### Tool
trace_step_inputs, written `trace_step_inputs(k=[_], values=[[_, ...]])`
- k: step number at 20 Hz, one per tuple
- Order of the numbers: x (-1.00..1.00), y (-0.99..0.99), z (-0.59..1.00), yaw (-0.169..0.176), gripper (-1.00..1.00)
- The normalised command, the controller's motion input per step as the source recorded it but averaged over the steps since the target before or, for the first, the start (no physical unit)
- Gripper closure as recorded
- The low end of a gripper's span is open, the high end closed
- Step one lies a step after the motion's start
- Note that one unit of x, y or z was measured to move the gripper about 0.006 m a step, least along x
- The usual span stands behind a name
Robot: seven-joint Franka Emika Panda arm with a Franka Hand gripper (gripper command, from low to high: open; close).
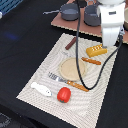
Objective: Interact with the objects in diverse but meaningful ways.
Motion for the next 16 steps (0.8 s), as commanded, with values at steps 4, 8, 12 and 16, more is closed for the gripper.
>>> trace_step_inputs(k=[4, 8, 12, 16], values=[[0.45, 0.15, -0.01, 0.074, -1.0], [0.16, 0.2, -0.02, 0.062, -1.0], [0.02, 0.24, -0.01, 0.073, -1.0], [0.05, 0.09, -0.18, 0.072, -1.0]])
